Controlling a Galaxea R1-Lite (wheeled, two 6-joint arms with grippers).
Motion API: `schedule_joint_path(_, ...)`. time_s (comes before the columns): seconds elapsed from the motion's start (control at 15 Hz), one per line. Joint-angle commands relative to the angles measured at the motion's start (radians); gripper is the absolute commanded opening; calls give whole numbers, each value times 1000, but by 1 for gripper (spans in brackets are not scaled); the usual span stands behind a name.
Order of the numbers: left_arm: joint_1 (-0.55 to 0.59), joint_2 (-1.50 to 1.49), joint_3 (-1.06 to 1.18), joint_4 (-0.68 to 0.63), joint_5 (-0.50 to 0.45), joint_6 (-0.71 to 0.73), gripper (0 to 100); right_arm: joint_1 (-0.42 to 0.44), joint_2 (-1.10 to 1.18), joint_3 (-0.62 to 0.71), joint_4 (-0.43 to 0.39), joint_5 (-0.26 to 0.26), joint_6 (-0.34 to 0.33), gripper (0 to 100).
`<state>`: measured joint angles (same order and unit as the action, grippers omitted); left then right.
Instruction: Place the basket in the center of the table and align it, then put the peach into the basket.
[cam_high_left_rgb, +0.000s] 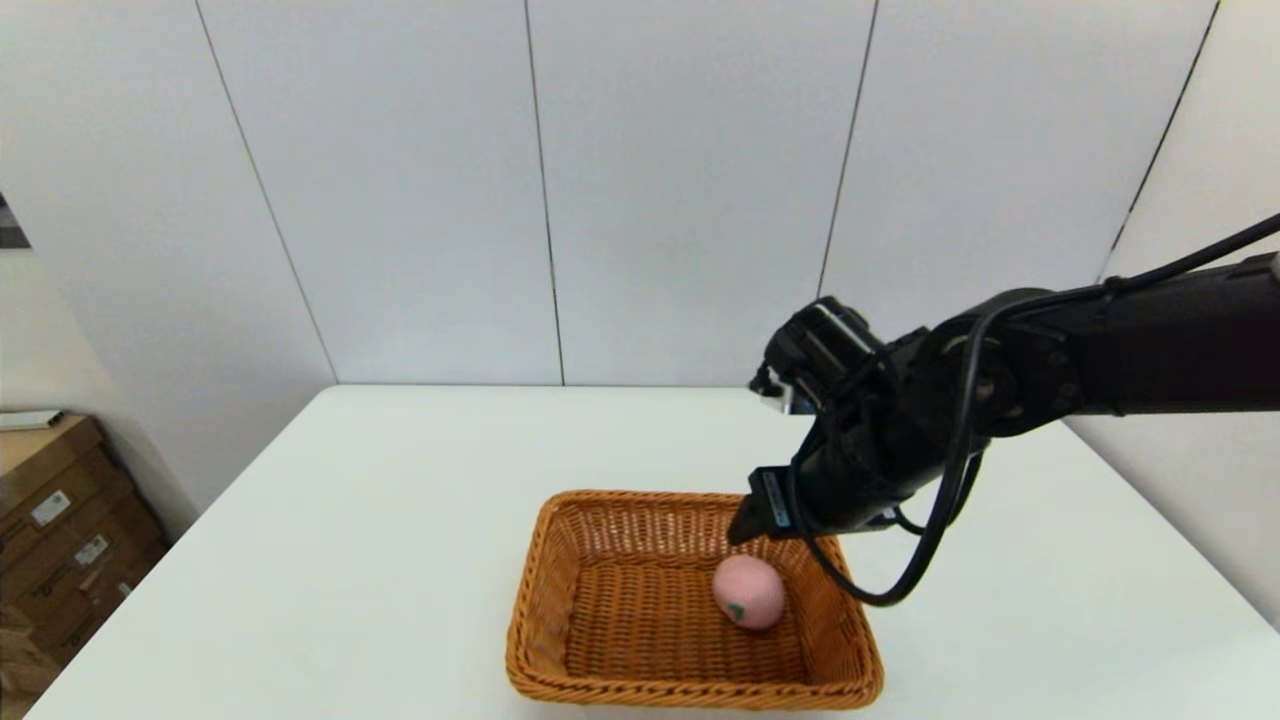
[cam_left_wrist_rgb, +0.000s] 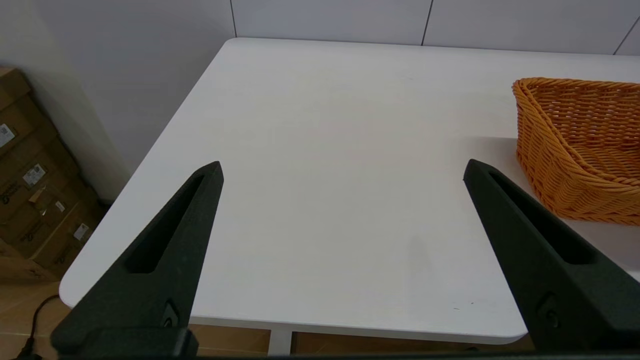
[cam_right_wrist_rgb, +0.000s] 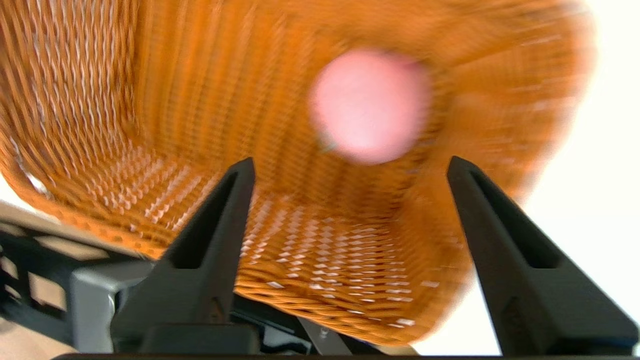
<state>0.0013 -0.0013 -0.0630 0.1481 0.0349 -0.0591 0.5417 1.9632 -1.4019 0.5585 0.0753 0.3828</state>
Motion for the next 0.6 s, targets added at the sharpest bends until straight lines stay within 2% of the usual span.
schedule_joint_path(0.07,0,0,0,1,0,-1,100,-312,-118,0,69,126,-117,100)
schedule_joint_path(0.27,0,0,0,1,0,-1,100,-563,-104,-20,67,135,-212,100)
schedule_joint_path(0.4,0,0,0,1,0,-1,100,-687,-90,-34,70,147,-272,100)
schedule_joint_path(0.6,0,0,0,1,0,1,100,-833,-145,-35,116,221,-326,100)
